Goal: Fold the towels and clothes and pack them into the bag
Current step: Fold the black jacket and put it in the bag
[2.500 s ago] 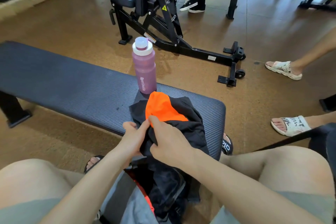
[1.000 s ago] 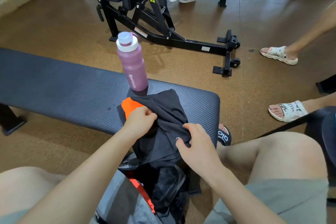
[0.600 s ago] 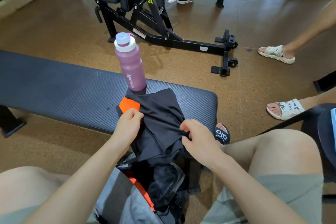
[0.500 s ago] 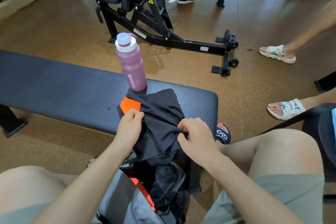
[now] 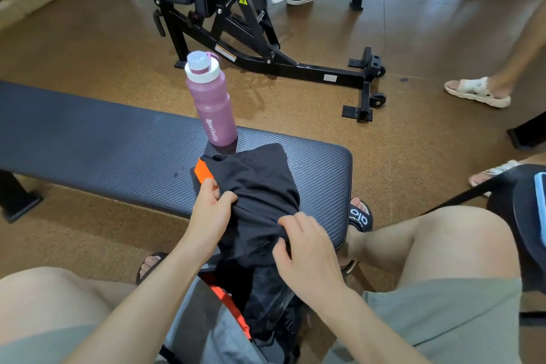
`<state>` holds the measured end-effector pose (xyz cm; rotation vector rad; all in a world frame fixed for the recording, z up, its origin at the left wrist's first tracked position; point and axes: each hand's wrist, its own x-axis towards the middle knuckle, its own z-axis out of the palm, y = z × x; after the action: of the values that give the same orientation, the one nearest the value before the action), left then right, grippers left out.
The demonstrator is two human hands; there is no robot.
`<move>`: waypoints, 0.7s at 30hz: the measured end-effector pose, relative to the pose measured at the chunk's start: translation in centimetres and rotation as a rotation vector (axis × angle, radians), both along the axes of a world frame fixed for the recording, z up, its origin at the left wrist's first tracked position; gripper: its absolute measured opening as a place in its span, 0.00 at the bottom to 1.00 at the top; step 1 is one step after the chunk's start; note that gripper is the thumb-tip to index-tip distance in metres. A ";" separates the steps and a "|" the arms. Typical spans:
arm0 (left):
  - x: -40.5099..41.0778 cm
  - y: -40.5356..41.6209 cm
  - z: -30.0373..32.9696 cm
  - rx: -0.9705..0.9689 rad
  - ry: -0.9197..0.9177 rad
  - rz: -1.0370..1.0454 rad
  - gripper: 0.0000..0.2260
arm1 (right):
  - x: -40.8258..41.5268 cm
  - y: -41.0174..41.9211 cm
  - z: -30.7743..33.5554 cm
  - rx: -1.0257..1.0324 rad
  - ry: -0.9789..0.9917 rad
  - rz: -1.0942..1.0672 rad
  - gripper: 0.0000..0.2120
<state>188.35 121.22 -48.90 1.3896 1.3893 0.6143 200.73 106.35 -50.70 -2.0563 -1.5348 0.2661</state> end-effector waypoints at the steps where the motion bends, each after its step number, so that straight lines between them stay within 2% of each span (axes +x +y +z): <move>1: -0.2 0.0 -0.2 -0.004 -0.020 0.019 0.08 | 0.2 -0.2 -0.2 -0.020 -0.001 -0.032 0.10; 4: -0.4 0.0 -0.7 -0.056 -0.152 0.109 0.03 | 0.7 -0.6 -0.7 -0.138 -0.015 -0.009 0.13; 7: -0.4 0.1 -1.0 -0.112 -0.234 0.177 0.08 | 0.9 -0.5 -0.4 -0.201 0.078 0.016 0.12; 10: -0.1 0.3 -1.1 -0.195 -0.369 0.253 0.08 | 0.4 -0.9 0.6 -0.082 0.196 -0.054 0.12; 12: 0.1 0.5 -0.8 -0.223 -0.423 0.308 0.07 | -1.1 -1.4 0.9 -0.001 0.225 -0.008 0.13; 15: 0.2 0.7 -1.0 -0.189 -0.326 0.321 0.06 | -2.9 -1.8 0.0 -0.151 0.249 0.043 0.14; 18: -0.2 0.8 -1.3 -0.125 -0.180 0.314 0.06 | -3.0 -1.8 -1.3 -0.208 0.082 -0.007 0.15; 20: -0.5 0.9 -1.4 -0.054 -0.097 0.304 0.07 | -2.8 -1.7 -1.6 -0.197 0.107 -0.038 0.15; 21: -0.6 0.8 -1.2 -0.016 -0.064 0.291 0.08 | -2.6 -1.5 -1.6 -0.209 0.194 -0.062 0.15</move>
<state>187.74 122.04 -50.12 1.1536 1.5533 0.8276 198.13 104.82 -52.33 -2.1610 -1.3720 0.6061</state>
